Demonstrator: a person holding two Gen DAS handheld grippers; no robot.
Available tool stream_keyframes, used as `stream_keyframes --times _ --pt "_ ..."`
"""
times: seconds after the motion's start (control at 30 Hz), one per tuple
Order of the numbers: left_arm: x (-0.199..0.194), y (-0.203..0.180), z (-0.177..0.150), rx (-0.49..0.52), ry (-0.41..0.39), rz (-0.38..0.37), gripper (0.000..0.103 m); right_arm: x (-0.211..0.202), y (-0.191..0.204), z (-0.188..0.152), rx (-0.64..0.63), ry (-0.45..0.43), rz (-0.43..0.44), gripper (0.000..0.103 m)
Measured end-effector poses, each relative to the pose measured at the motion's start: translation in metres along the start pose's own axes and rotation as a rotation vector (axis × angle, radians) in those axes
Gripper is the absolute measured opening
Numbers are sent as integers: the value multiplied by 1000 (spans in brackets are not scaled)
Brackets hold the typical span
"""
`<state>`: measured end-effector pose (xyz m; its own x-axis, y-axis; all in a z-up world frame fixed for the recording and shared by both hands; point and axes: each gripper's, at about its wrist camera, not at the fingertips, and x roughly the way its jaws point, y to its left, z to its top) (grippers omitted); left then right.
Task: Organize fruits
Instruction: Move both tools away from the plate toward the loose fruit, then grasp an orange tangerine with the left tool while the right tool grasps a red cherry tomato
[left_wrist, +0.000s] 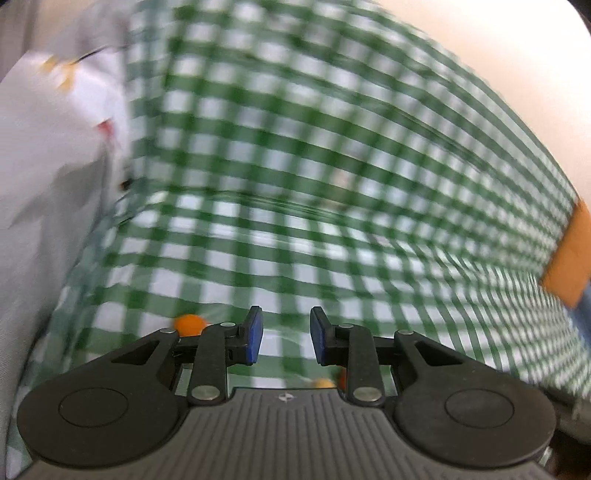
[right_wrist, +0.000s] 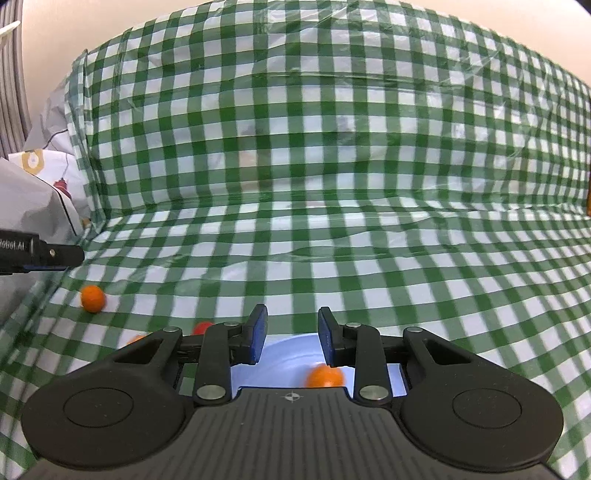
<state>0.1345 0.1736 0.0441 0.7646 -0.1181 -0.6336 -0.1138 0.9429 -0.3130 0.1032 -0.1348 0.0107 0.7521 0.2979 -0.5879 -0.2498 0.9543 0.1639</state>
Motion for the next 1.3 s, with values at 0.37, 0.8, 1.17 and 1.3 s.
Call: stream_keyframes --times 0.37,0.8,1.17,1.3 --pt "20 81 13 -296 98 57 31 35 44 4 -6 61 102 32" --pt "58 74 10 -256 194 91 59 106 73 2 -1 226 94 33" --pt "94 67 9 -174 231 174 63 142 78 -6 -1 319 58 39" --pt "104 61 8 -142 234 198 63 151 79 -8 -9 331 44 38"
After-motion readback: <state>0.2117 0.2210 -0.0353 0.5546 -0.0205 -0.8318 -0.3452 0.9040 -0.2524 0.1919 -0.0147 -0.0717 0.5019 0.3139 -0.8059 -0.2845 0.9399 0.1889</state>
